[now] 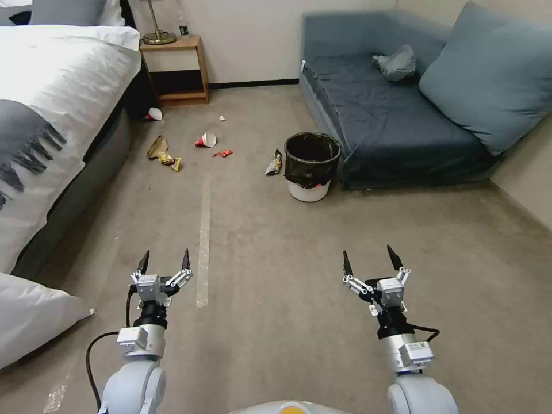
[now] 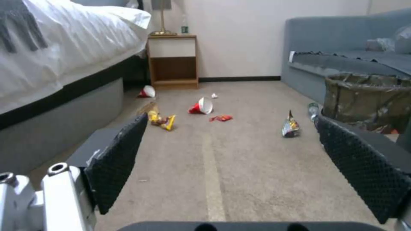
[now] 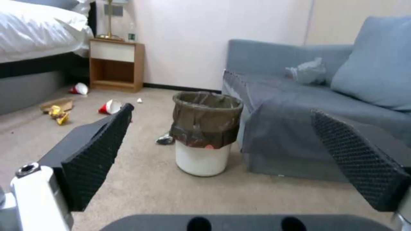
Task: Pick up the trash can from the floor.
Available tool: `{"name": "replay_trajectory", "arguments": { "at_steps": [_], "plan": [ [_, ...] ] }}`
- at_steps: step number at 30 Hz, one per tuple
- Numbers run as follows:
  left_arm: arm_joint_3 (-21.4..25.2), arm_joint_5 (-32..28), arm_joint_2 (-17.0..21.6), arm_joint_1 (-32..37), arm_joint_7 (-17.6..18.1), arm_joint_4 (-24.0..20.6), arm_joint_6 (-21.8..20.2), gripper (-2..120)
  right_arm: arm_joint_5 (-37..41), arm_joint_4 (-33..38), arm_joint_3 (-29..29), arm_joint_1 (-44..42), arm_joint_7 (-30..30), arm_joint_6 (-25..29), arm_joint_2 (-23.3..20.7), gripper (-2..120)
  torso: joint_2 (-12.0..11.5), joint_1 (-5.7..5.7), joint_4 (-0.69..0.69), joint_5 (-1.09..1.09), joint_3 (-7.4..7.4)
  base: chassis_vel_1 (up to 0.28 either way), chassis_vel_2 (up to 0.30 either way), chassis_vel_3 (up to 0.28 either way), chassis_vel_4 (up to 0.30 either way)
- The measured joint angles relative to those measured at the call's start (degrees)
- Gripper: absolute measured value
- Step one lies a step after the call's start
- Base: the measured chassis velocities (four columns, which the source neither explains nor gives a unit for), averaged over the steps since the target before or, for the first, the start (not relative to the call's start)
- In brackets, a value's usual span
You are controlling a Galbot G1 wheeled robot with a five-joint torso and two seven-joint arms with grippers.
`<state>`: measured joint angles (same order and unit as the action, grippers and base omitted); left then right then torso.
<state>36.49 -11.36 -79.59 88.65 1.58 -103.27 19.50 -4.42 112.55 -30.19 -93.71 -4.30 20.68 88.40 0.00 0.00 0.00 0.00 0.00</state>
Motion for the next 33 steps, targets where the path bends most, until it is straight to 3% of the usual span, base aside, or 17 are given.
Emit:
{"name": "replay_trajectory", "arguments": {
  "at_steps": [33],
  "plan": [
    [-0.08, -0.01, -0.14, 0.03, 0.35, 0.38, 0.74, 96, 1.15, -0.81, -0.48, 0.82, -2.22, 0.01, 0.30, 100, 0.00, 0.00, 0.00, 0.00, 0.00, -0.007, 0.007, 0.008, -0.007]
  ]
}}
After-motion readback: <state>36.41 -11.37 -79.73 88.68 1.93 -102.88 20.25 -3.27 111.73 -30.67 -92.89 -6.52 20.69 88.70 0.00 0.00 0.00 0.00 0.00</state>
